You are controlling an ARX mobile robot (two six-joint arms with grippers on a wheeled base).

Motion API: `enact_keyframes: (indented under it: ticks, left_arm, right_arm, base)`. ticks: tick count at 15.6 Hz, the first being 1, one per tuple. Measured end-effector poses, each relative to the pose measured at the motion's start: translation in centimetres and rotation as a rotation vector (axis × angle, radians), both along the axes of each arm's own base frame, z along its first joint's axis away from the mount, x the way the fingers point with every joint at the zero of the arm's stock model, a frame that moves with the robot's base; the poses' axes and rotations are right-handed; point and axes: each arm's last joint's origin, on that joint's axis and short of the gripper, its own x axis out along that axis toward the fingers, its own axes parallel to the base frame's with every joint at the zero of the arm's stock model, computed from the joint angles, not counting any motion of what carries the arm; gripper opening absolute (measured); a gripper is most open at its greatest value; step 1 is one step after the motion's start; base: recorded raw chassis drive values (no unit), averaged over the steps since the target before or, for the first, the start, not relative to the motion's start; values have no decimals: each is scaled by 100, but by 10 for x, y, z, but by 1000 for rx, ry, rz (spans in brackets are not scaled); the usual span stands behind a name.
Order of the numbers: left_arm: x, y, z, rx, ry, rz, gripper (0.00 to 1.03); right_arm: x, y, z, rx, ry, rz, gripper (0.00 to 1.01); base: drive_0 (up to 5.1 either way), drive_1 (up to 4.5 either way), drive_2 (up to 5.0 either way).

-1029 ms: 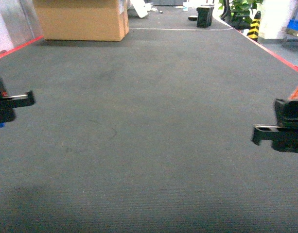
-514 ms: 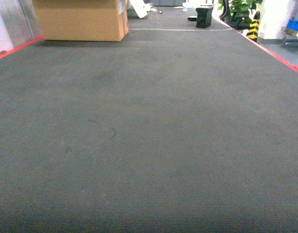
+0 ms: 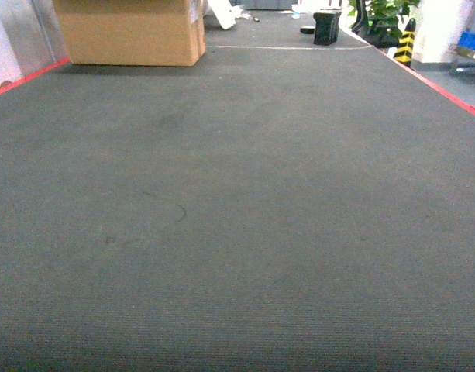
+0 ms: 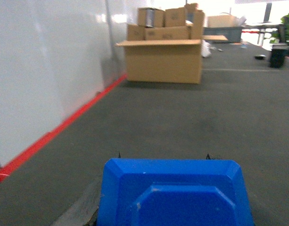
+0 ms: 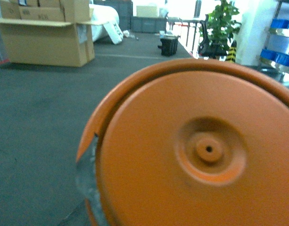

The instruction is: Sort blue parts and orange caps into right shelf containers

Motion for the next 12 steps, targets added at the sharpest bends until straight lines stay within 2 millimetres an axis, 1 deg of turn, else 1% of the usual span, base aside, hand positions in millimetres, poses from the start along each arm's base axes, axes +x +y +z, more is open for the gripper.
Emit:
enact_keyframes:
  ticks: [3, 4, 7, 8, 9, 10, 12]
  left_arm:
    - [-5, 4, -22, -51, 67, -174, 42]
    - [-7, 6, -30, -57, 85, -193, 42]
    - [-14, 14, -38, -77, 53, -187, 42]
    - [-16, 21, -43, -77, 56, -201, 42]
    - [-17, 26, -48, -79, 67, -167, 42]
    - [-18, 26, -51, -82, 71, -172, 42]
    - [-20, 24, -53, -81, 64, -193, 42]
  right_arm:
    - [-3, -9, -14, 2, 26, 15, 46]
    - [-4, -12, -18, 3, 24, 15, 46]
    - [-8, -19, -28, 7, 22, 18, 46]
    - [-8, -25, -32, 7, 26, 30, 46]
    - [-11, -30, -35, 12, 41, -10, 46]
    - [-17, -30, -41, 14, 61, 5, 46]
    - [-19, -29, -39, 15, 17, 18, 46]
  base:
    - [0, 0, 0]
    - [0, 0, 0]
    - [0, 0, 0]
    - [0, 0, 0]
    - [0, 0, 0]
    - [0, 0, 0]
    - [0, 0, 0]
